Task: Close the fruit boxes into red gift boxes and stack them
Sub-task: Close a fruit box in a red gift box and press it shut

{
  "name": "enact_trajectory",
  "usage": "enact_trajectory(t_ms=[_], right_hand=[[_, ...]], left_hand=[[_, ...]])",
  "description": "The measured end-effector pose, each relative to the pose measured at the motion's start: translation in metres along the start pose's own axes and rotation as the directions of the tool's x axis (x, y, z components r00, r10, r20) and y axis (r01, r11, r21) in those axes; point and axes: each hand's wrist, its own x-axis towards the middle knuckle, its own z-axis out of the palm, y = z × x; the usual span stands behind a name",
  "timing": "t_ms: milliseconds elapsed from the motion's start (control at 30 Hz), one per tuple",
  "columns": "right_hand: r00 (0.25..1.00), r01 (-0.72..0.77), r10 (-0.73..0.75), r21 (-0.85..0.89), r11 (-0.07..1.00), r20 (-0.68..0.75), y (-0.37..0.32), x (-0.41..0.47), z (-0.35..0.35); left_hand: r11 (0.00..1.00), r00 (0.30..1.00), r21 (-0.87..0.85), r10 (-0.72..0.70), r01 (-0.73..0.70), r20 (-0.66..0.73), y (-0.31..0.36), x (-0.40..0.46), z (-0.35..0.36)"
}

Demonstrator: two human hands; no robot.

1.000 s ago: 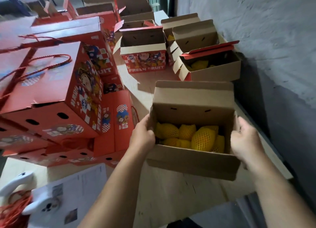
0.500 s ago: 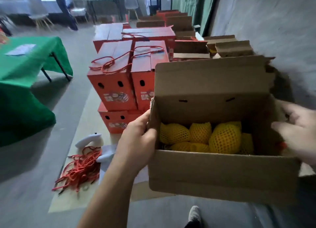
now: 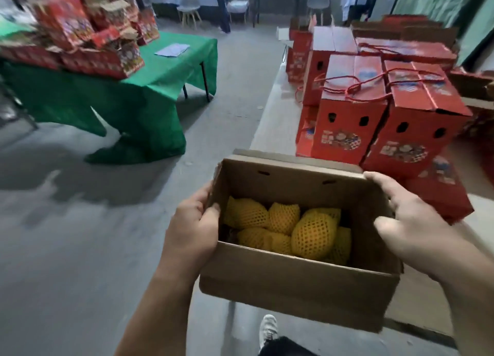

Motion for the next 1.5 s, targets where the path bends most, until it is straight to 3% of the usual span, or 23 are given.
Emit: enact_trajectory(t_ms=[400,633,767,967,1100,1333,1500], right_hand=[[0.996,0.035,-0.036,0.009,0.999,0.084,-0.120,0.140,0.083],[0.998,-0.059,0.058,0.107,0.993,0.013,-0.170,0.181,0.120],[0.981,-0.146,0.166,0.187,0.971,-0.096,-0.203,0.205,0.156],[0.942,-0.250,0.298,0.269,0.930,-0.155,-0.254,0.239,0.197],[0.909,-0.300,0.359,0.266,0.916,-0.211,-0.263,0.261,0.206],[0.796,-0.375,0.493,0.353,0.857,-0.351,-0.227,0.329,0.195],[0.769,-0.457,0.549,0.321,0.830,-0.327,-0.205,0.389,0.171]], left_hand=[[0.996,0.990,-0.025,-0.091,0.089,-0.106,-0.038,0.155,-0.078],[0.991,0.999,-0.134,0.013,-0.007,0.041,-0.052,0.267,-0.105],[0.988,0.977,-0.138,0.091,-0.065,0.193,-0.062,0.337,-0.132],[0.984,0.944,-0.136,0.153,-0.117,0.293,-0.066,0.437,-0.165],[0.982,0.910,-0.158,0.156,-0.102,0.384,-0.062,0.491,-0.146],[0.982,0.830,-0.172,0.157,-0.075,0.535,-0.036,0.576,-0.053],[0.986,0.811,-0.146,0.148,-0.078,0.567,-0.011,0.633,0.015]])
